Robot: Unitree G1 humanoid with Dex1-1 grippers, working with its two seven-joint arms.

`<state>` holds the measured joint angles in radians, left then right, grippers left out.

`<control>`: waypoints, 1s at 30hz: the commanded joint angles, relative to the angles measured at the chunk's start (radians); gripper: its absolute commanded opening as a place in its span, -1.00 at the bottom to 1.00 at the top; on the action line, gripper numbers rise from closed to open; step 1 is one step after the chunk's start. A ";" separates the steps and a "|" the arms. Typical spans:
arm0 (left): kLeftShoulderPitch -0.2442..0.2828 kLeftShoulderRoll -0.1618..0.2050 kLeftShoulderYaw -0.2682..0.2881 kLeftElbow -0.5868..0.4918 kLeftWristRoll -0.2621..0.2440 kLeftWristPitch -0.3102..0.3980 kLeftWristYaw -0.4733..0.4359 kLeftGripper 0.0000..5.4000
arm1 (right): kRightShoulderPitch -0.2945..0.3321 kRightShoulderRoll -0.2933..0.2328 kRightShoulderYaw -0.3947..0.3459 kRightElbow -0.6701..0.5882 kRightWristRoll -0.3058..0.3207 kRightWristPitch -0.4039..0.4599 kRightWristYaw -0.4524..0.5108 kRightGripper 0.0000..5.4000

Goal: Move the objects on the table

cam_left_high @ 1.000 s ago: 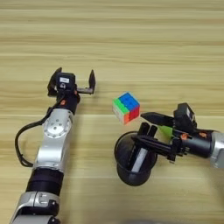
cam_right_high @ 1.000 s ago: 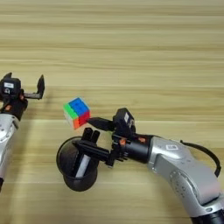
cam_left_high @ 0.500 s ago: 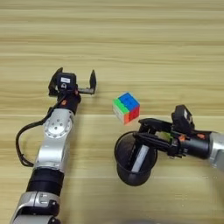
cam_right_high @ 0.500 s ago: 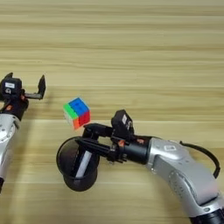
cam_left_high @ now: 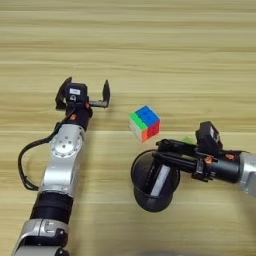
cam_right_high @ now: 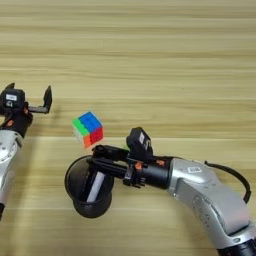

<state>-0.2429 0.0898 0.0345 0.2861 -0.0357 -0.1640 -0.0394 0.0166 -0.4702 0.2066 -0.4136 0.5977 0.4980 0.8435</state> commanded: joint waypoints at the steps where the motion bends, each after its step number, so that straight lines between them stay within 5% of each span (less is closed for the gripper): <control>1: -0.002 -0.001 -0.001 -0.008 0.017 -0.007 0.007 1.00 | -0.006 -0.010 -0.005 0.002 -0.018 0.009 -0.010 -0.54; 30: -0.008 -0.003 -0.005 0.007 0.018 -0.015 0.010 1.00 | -0.104 -0.025 -0.170 -0.116 0.094 0.033 -0.040 -0.56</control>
<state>-0.2431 0.0900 0.0324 0.2865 -0.0355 -0.1699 -0.0332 -0.0616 -0.4774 0.0662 -0.5010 0.6608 0.5163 0.8126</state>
